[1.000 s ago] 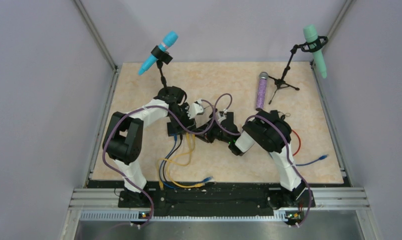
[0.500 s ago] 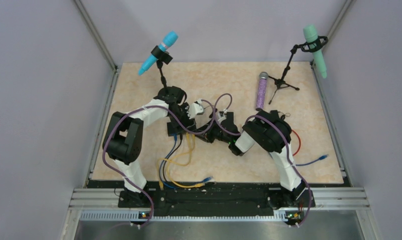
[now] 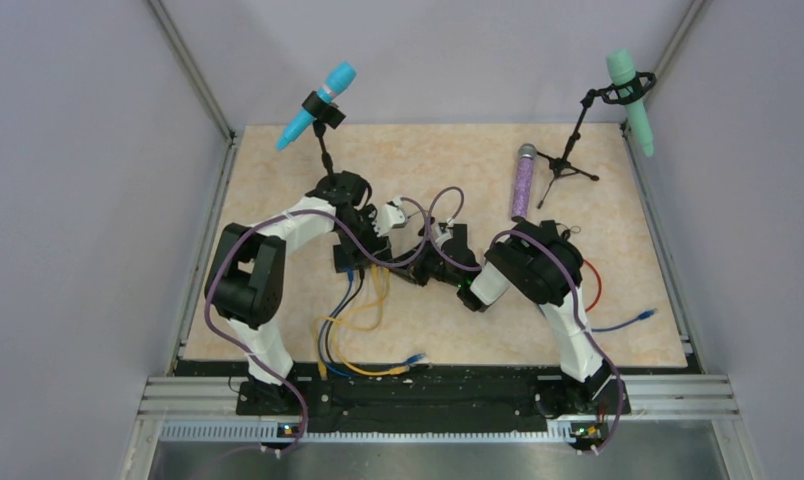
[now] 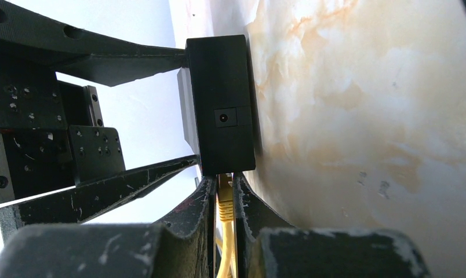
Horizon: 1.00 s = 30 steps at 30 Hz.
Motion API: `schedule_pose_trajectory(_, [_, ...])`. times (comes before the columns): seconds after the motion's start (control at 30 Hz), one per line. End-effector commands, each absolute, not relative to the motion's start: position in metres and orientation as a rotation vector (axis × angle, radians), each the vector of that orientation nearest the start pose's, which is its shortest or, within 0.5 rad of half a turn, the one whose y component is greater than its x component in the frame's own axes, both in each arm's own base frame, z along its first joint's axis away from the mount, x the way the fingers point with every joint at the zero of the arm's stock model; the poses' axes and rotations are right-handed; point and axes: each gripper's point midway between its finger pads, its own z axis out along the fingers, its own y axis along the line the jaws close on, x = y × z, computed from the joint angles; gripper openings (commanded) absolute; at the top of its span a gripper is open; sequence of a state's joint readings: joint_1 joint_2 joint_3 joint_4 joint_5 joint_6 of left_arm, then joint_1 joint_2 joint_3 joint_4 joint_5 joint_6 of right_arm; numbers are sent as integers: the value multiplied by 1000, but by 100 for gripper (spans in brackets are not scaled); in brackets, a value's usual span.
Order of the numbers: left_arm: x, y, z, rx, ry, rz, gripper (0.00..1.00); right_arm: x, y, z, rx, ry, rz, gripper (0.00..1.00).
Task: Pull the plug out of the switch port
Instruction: Pull the connector from the switch port.
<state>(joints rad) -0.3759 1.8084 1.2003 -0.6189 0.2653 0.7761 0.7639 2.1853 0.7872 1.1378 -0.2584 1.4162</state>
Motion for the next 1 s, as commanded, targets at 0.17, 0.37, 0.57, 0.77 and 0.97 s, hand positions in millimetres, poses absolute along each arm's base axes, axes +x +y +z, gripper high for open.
schedule_pose_trajectory(0.17, [340,-165,53,1484,2314,-346,54,298,412,27,296,2314,1465,0])
schedule_pose_trajectory(0.37, [340,-166,59,1431,2276,-335,53,286,425,74,108,2133,1705,0])
schedule_pose_trajectory(0.57, [349,-166,66,1369,2260,-294,53,284,418,70,150,2159,1629,0])
schedule_pose_trajectory(0.77, [352,-167,69,1308,2246,-283,52,294,399,54,182,2229,1403,0])
schedule_pose_trajectory(0.97, [356,-169,73,1267,2281,-297,50,293,402,59,147,2243,1392,0])
